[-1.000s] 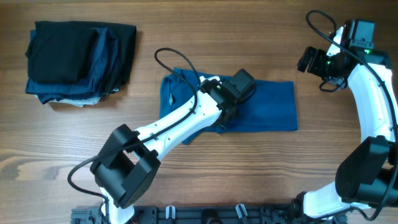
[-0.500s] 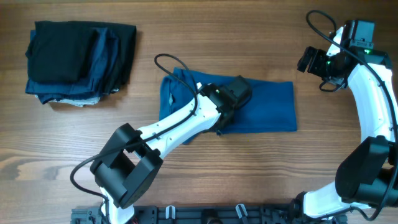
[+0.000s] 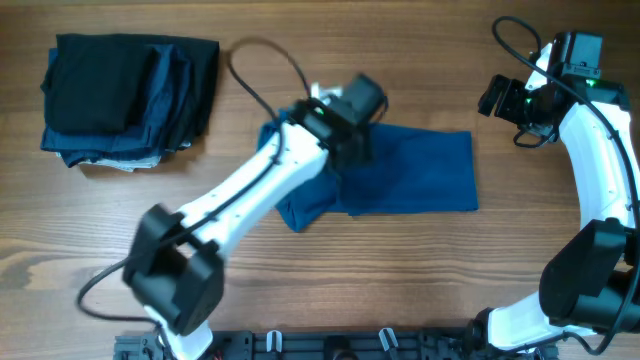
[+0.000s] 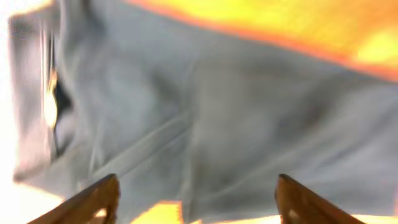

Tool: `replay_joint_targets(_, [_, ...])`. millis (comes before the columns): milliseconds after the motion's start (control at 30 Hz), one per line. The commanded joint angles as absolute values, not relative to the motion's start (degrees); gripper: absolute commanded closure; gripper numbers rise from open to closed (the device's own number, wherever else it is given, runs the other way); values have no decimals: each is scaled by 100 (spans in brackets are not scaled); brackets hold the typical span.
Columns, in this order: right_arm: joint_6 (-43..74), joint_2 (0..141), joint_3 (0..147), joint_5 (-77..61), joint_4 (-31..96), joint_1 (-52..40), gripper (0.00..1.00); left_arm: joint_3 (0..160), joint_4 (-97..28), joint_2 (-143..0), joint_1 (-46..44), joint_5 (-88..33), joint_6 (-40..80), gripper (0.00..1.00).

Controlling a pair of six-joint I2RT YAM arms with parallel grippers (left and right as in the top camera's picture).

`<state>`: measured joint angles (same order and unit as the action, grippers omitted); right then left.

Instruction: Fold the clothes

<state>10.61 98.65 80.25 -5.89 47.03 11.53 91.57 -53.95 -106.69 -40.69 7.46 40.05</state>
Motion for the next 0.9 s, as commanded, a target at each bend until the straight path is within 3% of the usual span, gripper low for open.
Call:
replay_joint_targets(0, [1052,9911,8051,-491,4672,1149,0,9343,-5037,-10438,-4060,794,3170,30])
replay_joint_targets(233, [1050,9911,8051,-491,4672,1149,0,9343,-5015,-11087,-3981,792,3017,27])
replay_joint_targets(333, [1050,9911,8051,-491,4672,1149,0,9343,-4939,-11443,-3767,427,2871,31])
replay_joint_targets(500, [1050,9911,8051,-491,4672,1149,0,9343,-4600,-11771,-3514,-357,2696,13])
replay_joint_targets(867, [1050,9911,8051,-491,4672,1149,0,9336,-4318,-12300,-3391,-1199,2714,12])
